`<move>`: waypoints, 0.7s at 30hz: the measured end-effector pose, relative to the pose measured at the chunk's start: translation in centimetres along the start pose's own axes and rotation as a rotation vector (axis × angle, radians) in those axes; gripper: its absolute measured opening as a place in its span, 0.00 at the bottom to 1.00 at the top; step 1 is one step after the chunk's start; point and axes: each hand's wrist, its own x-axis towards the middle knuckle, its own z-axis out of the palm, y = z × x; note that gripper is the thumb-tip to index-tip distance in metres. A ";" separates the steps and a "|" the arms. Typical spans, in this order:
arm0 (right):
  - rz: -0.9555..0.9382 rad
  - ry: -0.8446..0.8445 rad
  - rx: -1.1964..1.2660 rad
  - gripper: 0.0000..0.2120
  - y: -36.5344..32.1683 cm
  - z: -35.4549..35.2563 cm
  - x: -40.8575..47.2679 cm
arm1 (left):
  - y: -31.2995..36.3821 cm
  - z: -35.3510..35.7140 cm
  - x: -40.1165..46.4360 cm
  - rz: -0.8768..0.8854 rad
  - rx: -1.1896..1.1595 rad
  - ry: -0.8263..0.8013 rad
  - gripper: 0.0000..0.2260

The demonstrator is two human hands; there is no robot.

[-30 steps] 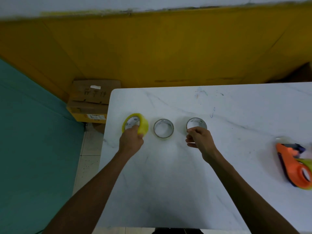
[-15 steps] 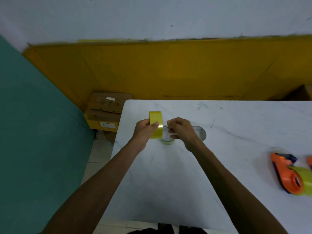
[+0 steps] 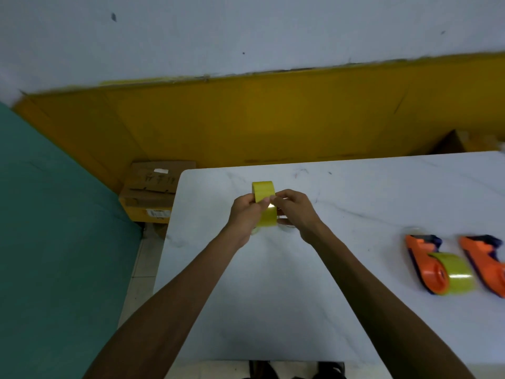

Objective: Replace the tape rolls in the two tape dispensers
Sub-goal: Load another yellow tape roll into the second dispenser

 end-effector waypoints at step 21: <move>0.003 0.044 0.143 0.11 4.6 -20.7 -4.2 | 2.6 20.3 -6.0 0.043 0.069 -0.066 0.09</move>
